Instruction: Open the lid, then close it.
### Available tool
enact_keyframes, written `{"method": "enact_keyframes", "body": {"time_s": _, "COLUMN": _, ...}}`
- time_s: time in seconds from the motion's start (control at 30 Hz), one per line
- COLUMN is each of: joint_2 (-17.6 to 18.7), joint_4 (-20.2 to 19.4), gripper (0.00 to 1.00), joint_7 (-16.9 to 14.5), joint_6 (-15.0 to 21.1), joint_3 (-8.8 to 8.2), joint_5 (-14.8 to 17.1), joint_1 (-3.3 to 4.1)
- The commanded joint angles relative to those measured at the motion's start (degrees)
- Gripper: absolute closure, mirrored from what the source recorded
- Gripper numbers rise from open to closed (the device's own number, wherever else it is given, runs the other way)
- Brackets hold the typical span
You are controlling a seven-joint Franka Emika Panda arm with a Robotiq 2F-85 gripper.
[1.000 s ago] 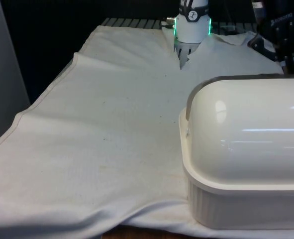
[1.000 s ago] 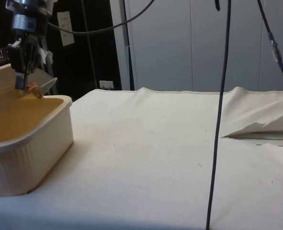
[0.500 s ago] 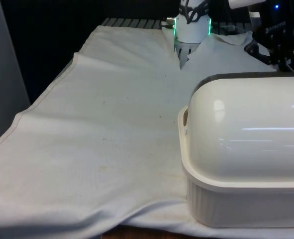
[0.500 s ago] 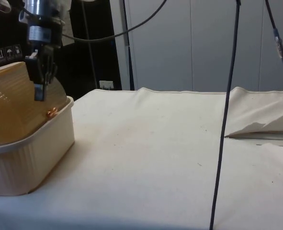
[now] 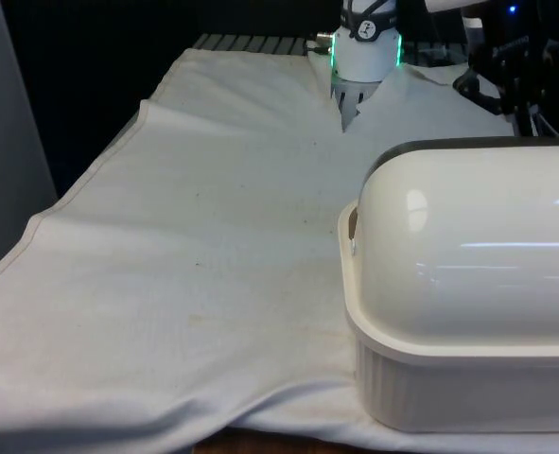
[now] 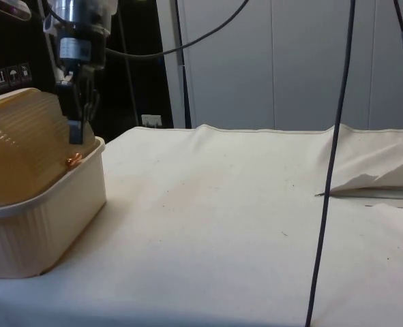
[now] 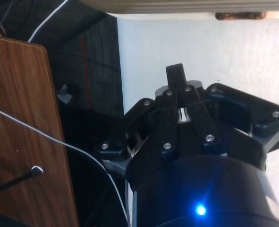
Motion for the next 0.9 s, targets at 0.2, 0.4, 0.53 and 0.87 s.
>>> {"method": "enact_keyframes", "body": {"time_s": 0.2, "joint_2": -1.03, "joint_4": -1.95, "gripper": 1.00, "joint_7": 0.57, "joint_6": 0.80, "joint_3": -0.46, "joint_5": -0.11, "joint_1": 0.06}}
{"method": "enact_keyframes", "body": {"time_s": 0.4, "joint_2": -1.26, "joint_4": -3.61, "gripper": 1.00, "joint_7": 0.92, "joint_6": 1.49, "joint_3": -1.15, "joint_5": -0.63, "joint_1": 0.23}}
{"method": "enact_keyframes", "body": {"time_s": 0.53, "joint_2": -1.26, "joint_4": -4.70, "gripper": 1.00, "joint_7": 1.43, "joint_6": 2.46, "joint_3": -1.26, "joint_5": -1.03, "joint_1": 0.29}}
{"method": "enact_keyframes", "body": {"time_s": 0.87, "joint_2": -1.15, "joint_4": -5.84, "gripper": 1.00, "joint_7": 4.58, "joint_6": 3.72, "joint_3": -1.60, "joint_5": -4.64, "joint_1": 0.34}}
